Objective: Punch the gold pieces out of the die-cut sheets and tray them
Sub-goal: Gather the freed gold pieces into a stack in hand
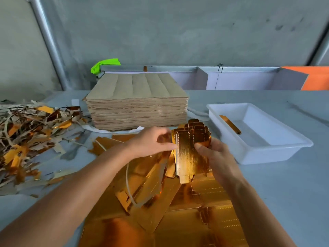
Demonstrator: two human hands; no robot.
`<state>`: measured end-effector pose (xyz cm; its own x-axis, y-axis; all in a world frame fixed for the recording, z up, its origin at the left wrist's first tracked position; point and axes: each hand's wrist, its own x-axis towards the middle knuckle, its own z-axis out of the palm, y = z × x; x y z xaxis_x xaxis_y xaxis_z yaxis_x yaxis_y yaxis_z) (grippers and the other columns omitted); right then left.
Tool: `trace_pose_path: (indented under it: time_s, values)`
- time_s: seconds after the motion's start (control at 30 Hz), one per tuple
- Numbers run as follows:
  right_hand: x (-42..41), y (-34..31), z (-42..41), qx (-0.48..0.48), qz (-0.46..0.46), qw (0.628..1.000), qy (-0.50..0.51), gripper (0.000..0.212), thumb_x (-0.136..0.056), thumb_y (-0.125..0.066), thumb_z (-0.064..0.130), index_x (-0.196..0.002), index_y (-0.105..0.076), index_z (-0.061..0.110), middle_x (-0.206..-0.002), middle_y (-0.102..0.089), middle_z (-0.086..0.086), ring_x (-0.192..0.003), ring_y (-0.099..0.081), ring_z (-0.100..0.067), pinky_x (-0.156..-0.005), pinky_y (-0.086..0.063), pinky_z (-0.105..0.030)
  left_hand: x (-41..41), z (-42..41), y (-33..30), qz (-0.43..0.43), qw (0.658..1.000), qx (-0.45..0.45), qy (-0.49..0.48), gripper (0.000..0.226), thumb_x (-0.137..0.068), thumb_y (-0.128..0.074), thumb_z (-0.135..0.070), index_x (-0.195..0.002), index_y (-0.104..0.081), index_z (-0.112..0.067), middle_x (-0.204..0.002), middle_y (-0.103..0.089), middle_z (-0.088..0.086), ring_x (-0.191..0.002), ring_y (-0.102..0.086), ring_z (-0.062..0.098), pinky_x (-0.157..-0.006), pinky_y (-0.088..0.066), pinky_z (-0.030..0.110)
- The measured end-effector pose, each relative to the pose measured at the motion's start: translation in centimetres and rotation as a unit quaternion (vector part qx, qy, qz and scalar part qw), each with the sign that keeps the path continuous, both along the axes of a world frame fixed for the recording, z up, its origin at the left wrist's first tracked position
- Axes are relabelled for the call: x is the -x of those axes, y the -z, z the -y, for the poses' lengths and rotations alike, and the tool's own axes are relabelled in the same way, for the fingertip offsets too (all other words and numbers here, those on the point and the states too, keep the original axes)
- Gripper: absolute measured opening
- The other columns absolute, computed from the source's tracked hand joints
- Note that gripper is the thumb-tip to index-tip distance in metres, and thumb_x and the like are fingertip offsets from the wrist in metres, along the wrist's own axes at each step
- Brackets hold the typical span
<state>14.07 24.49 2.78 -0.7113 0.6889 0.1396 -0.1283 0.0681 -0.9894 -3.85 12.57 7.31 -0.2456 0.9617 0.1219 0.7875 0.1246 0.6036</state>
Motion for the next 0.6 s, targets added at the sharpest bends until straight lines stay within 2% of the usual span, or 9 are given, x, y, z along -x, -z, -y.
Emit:
trace_pose_path:
  time_s: [0.07, 0.1, 0.13, 0.2, 0.23, 0.33, 0.43, 0.5, 0.6]
  values:
    - [-0.6, 0.1, -0.2, 0.010, -0.010, 0.999, -0.038, 0.016, -0.085, -0.062, 0.025, -0.094, -0.067, 0.012, -0.094, -0.072, -0.007, -0.091, -0.069, -0.022, -0.074, -0.053, -0.036, -0.2, -0.4, 0.2, 0.015, 1.000, 0.002, 0.002, 0.023, -0.083, -0.068, -0.038, -0.105, -0.063, -0.032, -0.103, -0.066, -0.013, -0.097, -0.061, 0.006, -0.085, -0.049, 0.026]
    - [-0.9, 0.2, -0.4, 0.034, -0.024, 0.998, -0.056, 0.022, -0.084, -0.062, 0.023, -0.100, -0.066, 0.008, -0.099, -0.071, -0.013, -0.094, -0.068, -0.026, -0.077, -0.054, -0.043, -0.2, -0.3, 0.3, 0.048, 0.999, 0.000, 0.010, 0.030, -0.080, -0.069, -0.040, -0.109, -0.063, -0.031, -0.107, -0.066, -0.013, -0.101, -0.061, 0.007, -0.089, -0.048, 0.028]
    - [-1.3, 0.4, -0.8, 0.072, -0.044, 0.994, -0.072, 0.029, -0.084, -0.061, 0.021, -0.107, -0.065, 0.004, -0.105, -0.069, -0.018, -0.098, -0.067, -0.031, -0.082, -0.055, -0.049, -0.2, -0.2, 0.2, 0.099, 0.995, -0.002, 0.022, 0.037, -0.076, -0.069, -0.042, -0.111, -0.062, -0.032, -0.109, -0.066, -0.016, -0.104, -0.061, 0.005, -0.092, -0.047, 0.026]
    - [-1.8, 0.7, -1.3, 0.155, -0.083, 0.979, -0.102, 0.033, -0.085, -0.058, 0.015, -0.115, -0.063, 0.002, -0.111, -0.067, -0.019, -0.100, -0.066, -0.033, -0.086, -0.055, -0.048, -0.3, 0.1, 0.1, 0.166, 0.985, 0.006, 0.046, 0.037, -0.069, -0.069, -0.045, -0.104, -0.062, -0.038, -0.103, -0.066, -0.025, -0.102, -0.061, -0.003, -0.091, -0.046, 0.019]
    - [-2.0, 0.9, -1.4, 0.182, -0.095, 0.972, -0.117, 0.032, -0.085, -0.056, 0.013, -0.115, -0.063, 0.003, -0.112, -0.068, -0.018, -0.100, -0.066, -0.032, -0.085, -0.055, -0.047, -0.5, 0.2, 0.1, 0.159, 0.986, 0.015, 0.049, 0.032, -0.069, -0.071, -0.044, -0.099, -0.063, -0.039, -0.100, -0.067, -0.025, -0.099, -0.062, -0.003, -0.090, -0.047, 0.019]
    - [-1.9, 1.5, -1.3, 0.206, -0.100, 0.963, -0.141, 0.033, -0.088, -0.051, 0.010, -0.118, -0.061, 0.003, -0.114, -0.067, -0.018, -0.103, -0.066, -0.032, -0.083, -0.056, -0.045, -0.6, -0.2, 0.7, 0.094, 0.994, 0.025, 0.039, 0.019, -0.075, -0.078, -0.030, -0.087, -0.068, -0.040, -0.094, -0.070, -0.018, -0.093, -0.064, 0.005, -0.087, -0.050, 0.033]
    - [-1.6, 1.8, -1.0, 0.215, -0.105, 0.965, -0.109, 0.032, -0.085, -0.055, 0.011, -0.116, -0.062, 0.003, -0.110, -0.069, -0.016, -0.099, -0.068, -0.030, -0.078, -0.057, -0.043, -0.5, -0.3, 1.0, 0.084, 0.996, 0.018, 0.030, 0.014, -0.079, -0.075, -0.019, -0.090, -0.071, -0.027, -0.093, -0.072, -0.008, -0.091, -0.065, 0.012, -0.090, -0.051, 0.043]
    - [-1.4, 2.0, -0.9, 0.208, -0.102, 0.971, -0.052, 0.025, -0.081, -0.060, 0.013, -0.105, -0.066, 0.007, -0.103, -0.071, -0.014, -0.094, -0.068, -0.031, -0.076, -0.058, -0.046, -0.7, -0.2, 1.1, 0.089, 0.996, 0.011, 0.031, 0.003, -0.083, -0.070, -0.018, -0.084, -0.071, -0.016, -0.082, -0.069, -0.003, -0.078, -0.063, 0.010, -0.087, -0.052, 0.044]
    - [-0.8, 2.4, -0.2, 0.215, -0.100, 0.971, 0.020, 0.020, -0.082, -0.062, 0.012, -0.101, -0.066, 0.010, -0.099, -0.072, -0.011, -0.091, -0.069, -0.029, -0.077, -0.056, -0.052, -1.4, -0.3, 1.6, 0.082, 0.996, -0.004, 0.026, 0.011, -0.088, -0.064, -0.017, -0.083, -0.067, -0.009, -0.076, -0.065, 0.006, -0.070, -0.059, 0.017, -0.076, -0.050, 0.036]
